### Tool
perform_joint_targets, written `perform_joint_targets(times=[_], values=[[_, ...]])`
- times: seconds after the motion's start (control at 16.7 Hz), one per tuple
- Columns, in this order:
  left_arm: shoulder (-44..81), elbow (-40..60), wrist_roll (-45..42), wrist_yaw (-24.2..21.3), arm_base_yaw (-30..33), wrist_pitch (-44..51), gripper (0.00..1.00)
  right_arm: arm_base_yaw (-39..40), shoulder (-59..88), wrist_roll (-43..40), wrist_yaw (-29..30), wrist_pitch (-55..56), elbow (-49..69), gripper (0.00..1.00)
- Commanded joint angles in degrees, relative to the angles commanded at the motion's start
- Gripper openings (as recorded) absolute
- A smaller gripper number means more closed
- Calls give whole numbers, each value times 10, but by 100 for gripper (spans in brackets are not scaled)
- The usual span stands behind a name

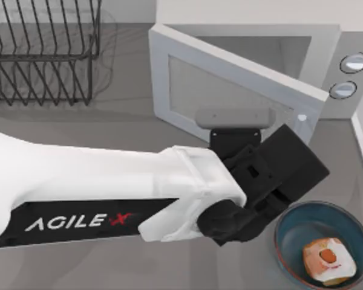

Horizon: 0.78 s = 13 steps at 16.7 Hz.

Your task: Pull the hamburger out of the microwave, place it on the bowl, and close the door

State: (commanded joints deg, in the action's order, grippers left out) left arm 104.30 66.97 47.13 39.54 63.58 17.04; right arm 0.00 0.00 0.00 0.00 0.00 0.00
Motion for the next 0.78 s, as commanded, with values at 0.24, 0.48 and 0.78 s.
perform_joint_targets(times=[0.24,0.48,0.78], values=[[6,8,2,0,0,4,0,0,0,0,0,0,0,100],[70,96,25,11,22,46,0,0,0,0,0,0,0,100],[164,249,57,26,51,114,0,0,0,0,0,0,0,100]])
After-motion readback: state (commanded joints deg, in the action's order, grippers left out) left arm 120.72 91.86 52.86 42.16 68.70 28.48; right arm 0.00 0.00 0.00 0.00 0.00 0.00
